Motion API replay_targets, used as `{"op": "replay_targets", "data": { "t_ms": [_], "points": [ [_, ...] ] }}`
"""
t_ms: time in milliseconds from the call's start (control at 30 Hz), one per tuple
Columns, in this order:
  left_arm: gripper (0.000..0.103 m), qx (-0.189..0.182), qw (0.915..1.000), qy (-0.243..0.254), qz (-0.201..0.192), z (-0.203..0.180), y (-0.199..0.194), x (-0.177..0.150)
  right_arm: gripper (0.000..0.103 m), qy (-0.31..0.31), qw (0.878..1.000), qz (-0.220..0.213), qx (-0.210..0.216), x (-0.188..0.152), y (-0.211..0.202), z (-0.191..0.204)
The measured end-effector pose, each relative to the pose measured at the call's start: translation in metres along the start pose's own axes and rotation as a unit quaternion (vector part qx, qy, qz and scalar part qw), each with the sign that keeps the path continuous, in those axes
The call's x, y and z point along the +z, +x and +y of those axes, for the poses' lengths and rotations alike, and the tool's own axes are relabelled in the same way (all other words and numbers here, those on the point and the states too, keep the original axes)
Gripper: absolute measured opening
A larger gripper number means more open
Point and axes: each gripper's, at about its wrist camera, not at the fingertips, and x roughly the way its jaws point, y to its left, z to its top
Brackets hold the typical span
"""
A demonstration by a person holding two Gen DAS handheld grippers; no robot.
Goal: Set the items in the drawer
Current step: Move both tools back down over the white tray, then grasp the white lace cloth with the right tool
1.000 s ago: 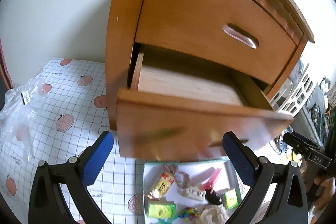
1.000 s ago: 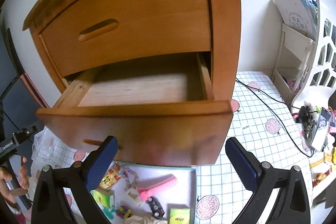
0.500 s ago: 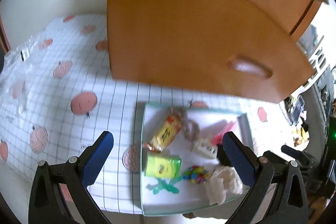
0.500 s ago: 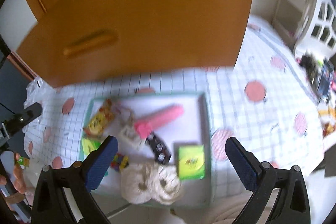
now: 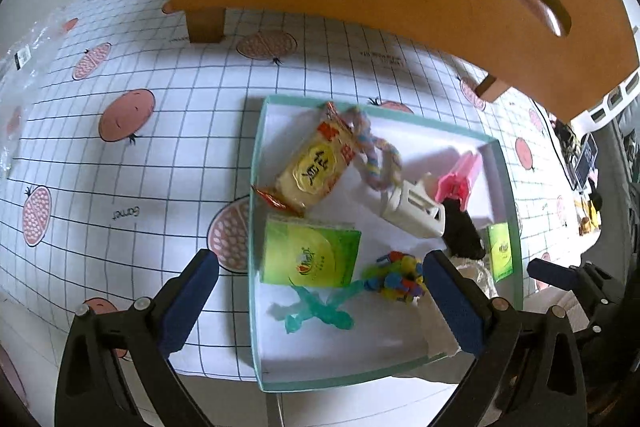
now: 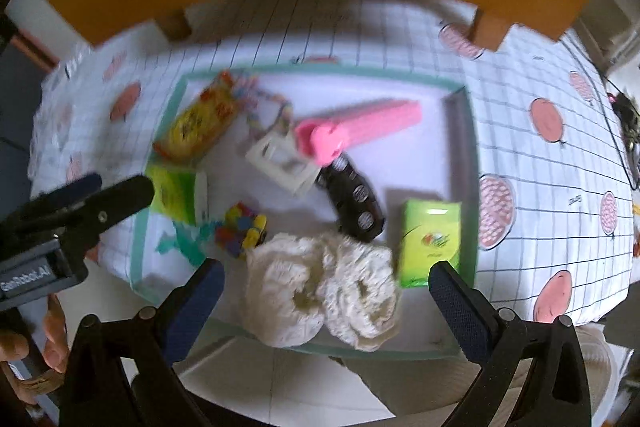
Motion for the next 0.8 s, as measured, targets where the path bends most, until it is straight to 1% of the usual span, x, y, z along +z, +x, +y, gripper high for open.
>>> {"op": "replay_targets", "data": {
  "t_ms": [100,167,333,500,567,633,800],
  "points": [
    [0.099,-0.006,0.9999,-0.006,0.008,0.001,0.006,0.001,0.103,-0.016,1.000,0.024,-0.009,-0.001,0.010,0.007],
    [0.093,-0.016,0.9997,-0.010,0.016,0.000,0.011,0.000,0.103,-0.020,0.999,0.037,-0.011,-0.003,0.015,0.009],
    [0.093,-0.002,0.9998,0.005,0.017,-0.007,0.018,0.000,0.103,-0.024,0.997,0.071,-0.026,-0.006,0.030,0.012],
    [0.092,0.001,0.9998,-0.006,0.020,-0.004,0.025,0.005,0.103,-0.027,0.996,0.084,-0.025,-0.007,0.036,0.016],
    [0.085,0.004,0.9998,-0.002,0.021,-0.006,0.028,0.006,0.103,-0.030,0.995,0.093,-0.029,-0.009,0.041,0.017],
    [0.084,0.006,0.9997,0.004,0.025,-0.009,0.032,0.006,0.103,-0.034,0.994,0.100,-0.031,-0.009,0.046,0.019],
    [0.084,0.022,0.9994,0.017,0.020,-0.017,0.038,0.008,0.102,-0.035,0.994,0.101,-0.034,-0.012,0.051,0.025]
  ]
}}
